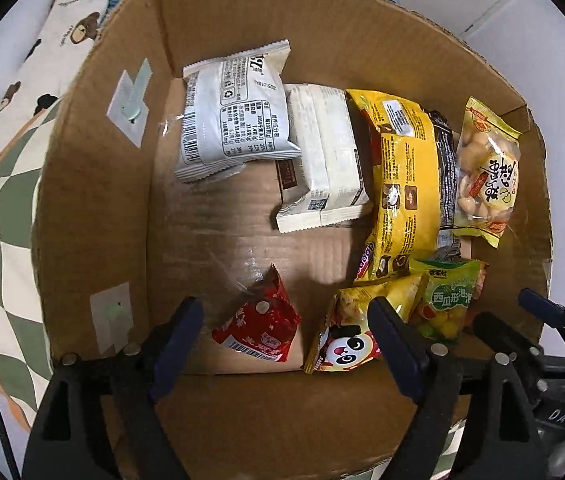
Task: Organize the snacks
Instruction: 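Carry both packets into the box and open both tools, then move both tools out of the box back over the orange bags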
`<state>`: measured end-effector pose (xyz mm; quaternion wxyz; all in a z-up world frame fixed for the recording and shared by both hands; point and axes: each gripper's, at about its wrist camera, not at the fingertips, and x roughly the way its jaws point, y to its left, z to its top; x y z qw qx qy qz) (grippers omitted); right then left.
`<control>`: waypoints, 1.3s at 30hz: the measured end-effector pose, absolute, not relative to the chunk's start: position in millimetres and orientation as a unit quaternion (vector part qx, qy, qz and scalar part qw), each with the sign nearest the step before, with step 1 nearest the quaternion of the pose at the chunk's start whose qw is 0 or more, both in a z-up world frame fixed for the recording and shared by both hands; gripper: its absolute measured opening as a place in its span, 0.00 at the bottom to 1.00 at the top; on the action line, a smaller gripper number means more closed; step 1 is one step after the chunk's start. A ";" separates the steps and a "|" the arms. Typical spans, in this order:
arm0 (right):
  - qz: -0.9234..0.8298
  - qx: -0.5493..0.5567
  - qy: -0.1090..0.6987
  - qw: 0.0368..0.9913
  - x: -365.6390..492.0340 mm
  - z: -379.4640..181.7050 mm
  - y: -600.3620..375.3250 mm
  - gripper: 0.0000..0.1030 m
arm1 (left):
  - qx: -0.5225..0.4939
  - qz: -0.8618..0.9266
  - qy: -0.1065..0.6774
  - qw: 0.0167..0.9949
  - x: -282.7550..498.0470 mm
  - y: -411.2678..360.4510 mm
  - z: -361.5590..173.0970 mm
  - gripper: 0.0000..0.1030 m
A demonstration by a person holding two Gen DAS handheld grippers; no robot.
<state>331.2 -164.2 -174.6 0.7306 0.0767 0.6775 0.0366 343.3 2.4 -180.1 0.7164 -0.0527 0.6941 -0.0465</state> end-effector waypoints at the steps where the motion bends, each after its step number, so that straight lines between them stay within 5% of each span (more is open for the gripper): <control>1: 0.035 0.079 0.677 0.731 330.8 -174.1 -166.3 0.97 | -0.053 -0.043 0.690 0.720 340.7 2.3 -178.3 0.82; 39: 0.015 0.064 0.469 0.881 165.2 -7.4 -168.5 0.97 | -0.005 0.009 0.456 0.890 172.8 -20.2 -6.5 0.82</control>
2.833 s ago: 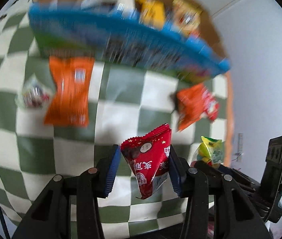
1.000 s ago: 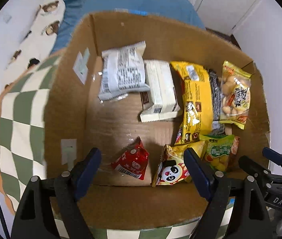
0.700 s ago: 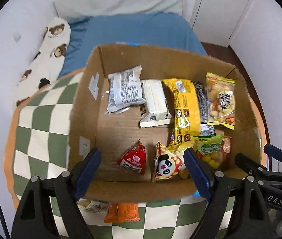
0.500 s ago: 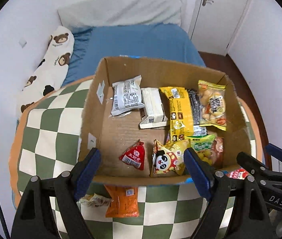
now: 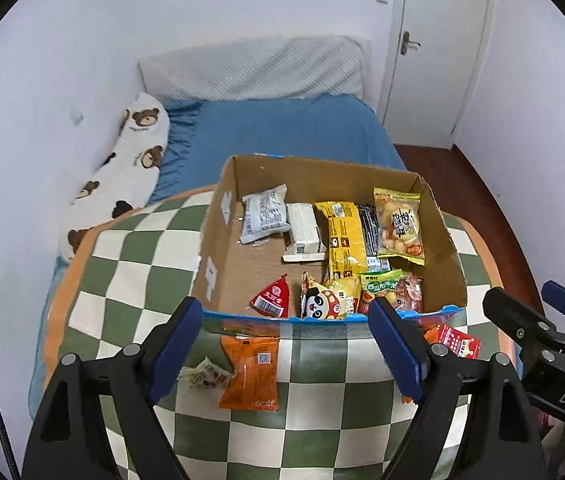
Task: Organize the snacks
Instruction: 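Move both tools out of the box back over the orange bags, then grasp an orange bag with the left tool while the right tool grasps another orange bag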
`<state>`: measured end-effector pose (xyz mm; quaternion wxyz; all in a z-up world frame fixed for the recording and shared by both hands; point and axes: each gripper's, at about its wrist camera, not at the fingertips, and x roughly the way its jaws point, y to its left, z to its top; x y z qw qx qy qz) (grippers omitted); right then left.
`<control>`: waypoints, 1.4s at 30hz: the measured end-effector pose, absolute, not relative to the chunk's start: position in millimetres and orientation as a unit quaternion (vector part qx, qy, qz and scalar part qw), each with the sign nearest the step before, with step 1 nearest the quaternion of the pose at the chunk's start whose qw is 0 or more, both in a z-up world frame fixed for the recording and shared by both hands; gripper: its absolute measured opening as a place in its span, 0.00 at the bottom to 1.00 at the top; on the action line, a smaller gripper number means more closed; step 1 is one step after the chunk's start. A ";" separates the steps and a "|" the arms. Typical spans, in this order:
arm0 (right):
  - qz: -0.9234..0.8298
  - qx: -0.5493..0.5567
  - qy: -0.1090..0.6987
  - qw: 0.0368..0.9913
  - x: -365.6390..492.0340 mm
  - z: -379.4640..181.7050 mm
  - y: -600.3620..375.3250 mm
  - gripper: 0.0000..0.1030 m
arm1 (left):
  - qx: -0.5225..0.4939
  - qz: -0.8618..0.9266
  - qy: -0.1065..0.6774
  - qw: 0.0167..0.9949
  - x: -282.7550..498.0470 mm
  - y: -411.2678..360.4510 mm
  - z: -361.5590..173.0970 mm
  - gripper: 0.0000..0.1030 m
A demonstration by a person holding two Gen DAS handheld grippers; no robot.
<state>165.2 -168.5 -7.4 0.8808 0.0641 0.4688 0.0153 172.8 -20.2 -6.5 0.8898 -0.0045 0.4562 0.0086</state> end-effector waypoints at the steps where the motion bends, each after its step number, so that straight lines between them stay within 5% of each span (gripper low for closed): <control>1: 0.015 0.067 0.464 0.883 161.5 -4.4 -169.0 0.97 | -0.003 0.014 0.451 0.892 169.8 -20.5 -4.4 0.82; 10: 0.005 0.107 0.440 0.891 139.1 -3.4 -185.2 0.97 | -0.024 0.010 0.437 0.899 165.6 -16.3 -18.1 0.87; 15: -0.029 0.150 0.506 0.849 151.5 -68.9 -221.3 0.95 | -0.010 0.030 0.493 0.869 177.2 -13.6 -76.3 0.87; 18: -0.039 0.165 0.555 0.814 164.6 -126.4 -239.7 0.79 | -0.004 0.050 0.524 0.850 179.2 -8.3 -111.4 0.87; 25: 0.008 0.092 0.653 0.752 191.1 -237.4 -219.8 0.77 | -0.017 0.083 0.580 0.810 167.7 21.0 -167.8 0.87; 27: 0.022 0.072 0.655 0.752 189.3 -248.7 -205.5 0.56 | -0.024 0.093 0.589 0.803 160.6 35.8 -176.7 0.87; 33: 0.033 0.108 0.678 0.726 171.9 -266.9 -169.1 0.40 | -0.075 0.118 0.617 0.774 147.0 88.5 -198.8 0.87; 38: 0.077 0.184 0.693 0.693 161.6 -272.1 -150.6 0.40 | -0.138 0.106 0.626 0.760 154.1 105.2 -200.7 0.87; 40: 0.088 0.189 0.700 0.684 162.3 -272.1 -149.1 0.52 | -0.144 0.086 0.623 0.764 162.8 96.3 -196.7 0.87; 42: 0.090 0.184 0.700 0.684 162.7 -266.6 -154.0 0.78 | -0.128 0.060 0.630 0.764 176.1 77.4 -196.8 0.87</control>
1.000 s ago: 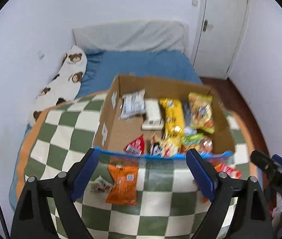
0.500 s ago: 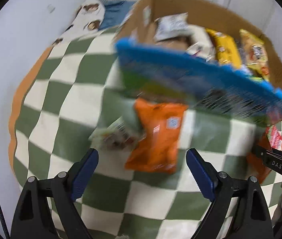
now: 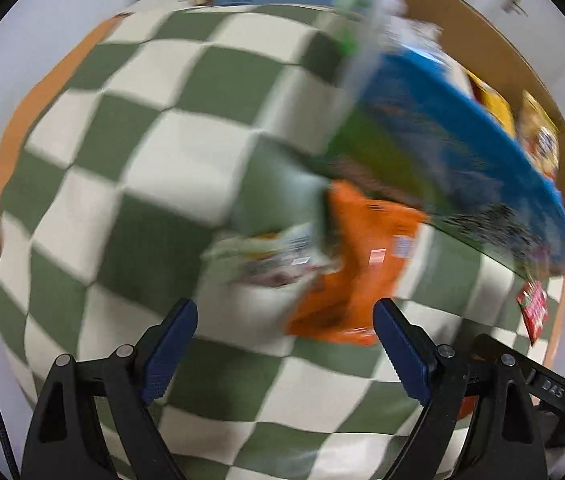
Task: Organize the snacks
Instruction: 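Grasp an orange bag with the left tool while the right tool grasps another orange bag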
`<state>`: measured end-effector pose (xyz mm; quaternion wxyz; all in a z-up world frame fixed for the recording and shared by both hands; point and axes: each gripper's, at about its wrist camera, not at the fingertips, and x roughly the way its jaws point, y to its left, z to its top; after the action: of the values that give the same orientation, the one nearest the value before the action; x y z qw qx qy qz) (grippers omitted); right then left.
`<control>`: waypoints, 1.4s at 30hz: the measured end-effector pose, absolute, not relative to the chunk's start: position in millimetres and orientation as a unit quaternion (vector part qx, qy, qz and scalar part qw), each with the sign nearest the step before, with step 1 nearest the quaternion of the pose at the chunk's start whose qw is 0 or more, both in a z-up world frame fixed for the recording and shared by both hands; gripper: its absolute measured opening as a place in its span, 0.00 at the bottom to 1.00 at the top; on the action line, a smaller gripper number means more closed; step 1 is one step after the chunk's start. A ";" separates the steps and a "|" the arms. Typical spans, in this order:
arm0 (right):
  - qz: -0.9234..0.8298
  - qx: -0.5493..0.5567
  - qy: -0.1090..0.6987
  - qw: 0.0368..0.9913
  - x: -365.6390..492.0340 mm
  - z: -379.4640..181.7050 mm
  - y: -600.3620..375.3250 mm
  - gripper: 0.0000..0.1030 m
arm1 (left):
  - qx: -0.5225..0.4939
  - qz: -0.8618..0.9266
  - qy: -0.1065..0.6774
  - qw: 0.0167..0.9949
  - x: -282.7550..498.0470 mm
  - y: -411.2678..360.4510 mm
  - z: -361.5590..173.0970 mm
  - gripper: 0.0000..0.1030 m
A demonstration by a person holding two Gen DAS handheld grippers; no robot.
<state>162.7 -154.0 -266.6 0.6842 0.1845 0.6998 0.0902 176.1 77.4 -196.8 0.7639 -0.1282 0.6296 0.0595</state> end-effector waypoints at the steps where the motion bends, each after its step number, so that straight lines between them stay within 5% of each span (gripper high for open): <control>1: 0.086 0.181 0.695 0.690 162.4 -261.7 -157.9 0.78 | -0.121 0.049 0.632 0.764 182.2 68.5 -198.6 0.87; 7: 0.055 0.182 0.685 0.704 148.5 -235.3 -196.4 0.78 | -0.067 0.013 0.657 0.751 209.4 17.6 -224.7 0.87; 9: 0.050 0.187 0.688 0.700 140.3 -235.1 -207.1 0.78 | -0.060 0.012 0.653 0.755 210.6 10.9 -231.0 0.78; 12: 0.019 0.221 0.694 0.685 125.3 -238.2 -223.4 0.79 | -0.052 0.016 0.655 0.754 205.3 4.7 -239.1 0.51; 18: -0.026 0.472 0.672 0.570 87.5 -279.1 -263.6 0.79 | -0.081 0.000 0.680 0.729 166.6 9.5 -247.4 0.51; 25: -0.044 0.569 0.660 0.488 73.3 -328.7 -249.0 0.78 | -0.134 -0.018 0.717 0.684 120.6 14.4 -266.5 0.51; 29: -0.042 0.464 0.684 0.561 93.6 -318.6 -227.9 0.67 | -0.144 -0.025 0.726 0.672 122.4 17.9 -278.4 0.55; 35: 0.044 0.107 0.731 0.673 120.6 -283.5 -166.4 0.62 | -0.191 -0.018 0.731 0.655 117.5 38.4 -291.9 0.64; 37: 0.054 0.073 0.731 0.677 120.1 -278.2 -160.2 0.67 | -0.196 -0.006 0.730 0.655 115.2 38.6 -294.7 0.66; 39: 0.046 0.096 0.722 0.684 118.9 -271.0 -168.1 0.87 | -0.179 0.002 0.722 0.668 125.4 32.3 -292.6 0.66; 42: 0.023 0.167 0.706 0.688 117.8 -266.3 -186.1 0.87 | -0.120 -0.012 0.711 0.693 122.0 9.1 -283.6 0.66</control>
<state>117.8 -186.1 -266.3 0.6877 0.1665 0.7063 0.0230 122.0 9.1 -283.6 0.6930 -0.1200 0.7107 -0.0122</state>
